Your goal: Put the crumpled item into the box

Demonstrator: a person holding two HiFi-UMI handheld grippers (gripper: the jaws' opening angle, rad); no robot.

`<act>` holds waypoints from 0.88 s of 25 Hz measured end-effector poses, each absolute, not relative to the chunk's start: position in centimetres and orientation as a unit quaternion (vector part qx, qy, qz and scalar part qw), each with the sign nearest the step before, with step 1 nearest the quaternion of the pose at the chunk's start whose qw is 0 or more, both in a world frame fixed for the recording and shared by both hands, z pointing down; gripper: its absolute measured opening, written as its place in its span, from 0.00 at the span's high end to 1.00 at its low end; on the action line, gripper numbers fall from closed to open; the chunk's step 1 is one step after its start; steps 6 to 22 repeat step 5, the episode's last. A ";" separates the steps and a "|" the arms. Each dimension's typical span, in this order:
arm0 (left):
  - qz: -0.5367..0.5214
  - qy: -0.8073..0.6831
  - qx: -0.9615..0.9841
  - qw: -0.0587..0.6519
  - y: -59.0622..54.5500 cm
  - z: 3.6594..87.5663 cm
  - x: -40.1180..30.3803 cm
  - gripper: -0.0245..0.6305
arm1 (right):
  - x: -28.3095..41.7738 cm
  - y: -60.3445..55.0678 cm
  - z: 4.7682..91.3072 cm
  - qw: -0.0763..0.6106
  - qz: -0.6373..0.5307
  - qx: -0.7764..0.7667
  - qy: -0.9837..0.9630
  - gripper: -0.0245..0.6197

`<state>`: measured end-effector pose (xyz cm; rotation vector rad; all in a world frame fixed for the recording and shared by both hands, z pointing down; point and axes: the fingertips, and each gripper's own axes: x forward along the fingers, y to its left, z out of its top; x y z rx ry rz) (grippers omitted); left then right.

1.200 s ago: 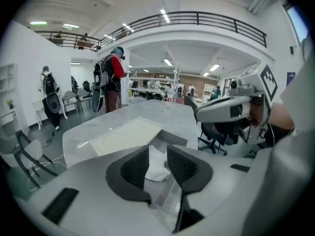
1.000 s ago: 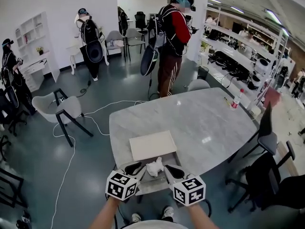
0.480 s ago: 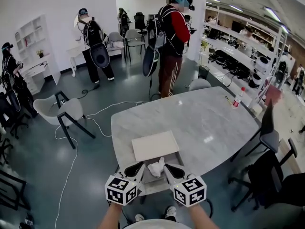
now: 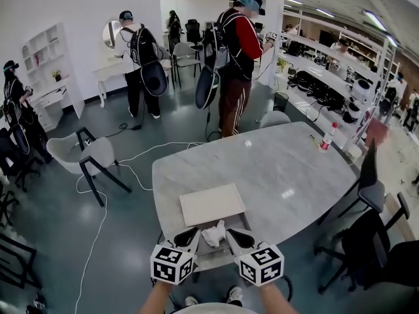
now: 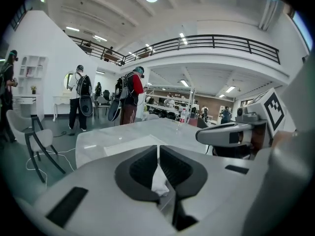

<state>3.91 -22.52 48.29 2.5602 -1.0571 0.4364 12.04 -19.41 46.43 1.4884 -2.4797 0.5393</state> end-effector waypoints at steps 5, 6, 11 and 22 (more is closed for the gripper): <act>0.159 -0.379 0.894 0.181 -22.5 48.6 4.1 0.93 | 12.1 -19.2 46.3 0.101 0.179 0.499 -0.842 0.95; 0.159 -0.379 0.894 0.181 -22.5 48.6 4.1 0.93 | 12.1 -19.2 46.3 0.101 0.179 0.499 -0.842 0.95; 0.159 -0.379 0.894 0.181 -22.5 48.6 4.1 0.93 | 12.1 -19.2 46.3 0.101 0.179 0.499 -0.842 0.95; 0.159 -0.379 0.894 0.181 -22.5 48.6 4.1 0.93 | 12.1 -19.2 46.3 0.101 0.179 0.499 -0.842 0.95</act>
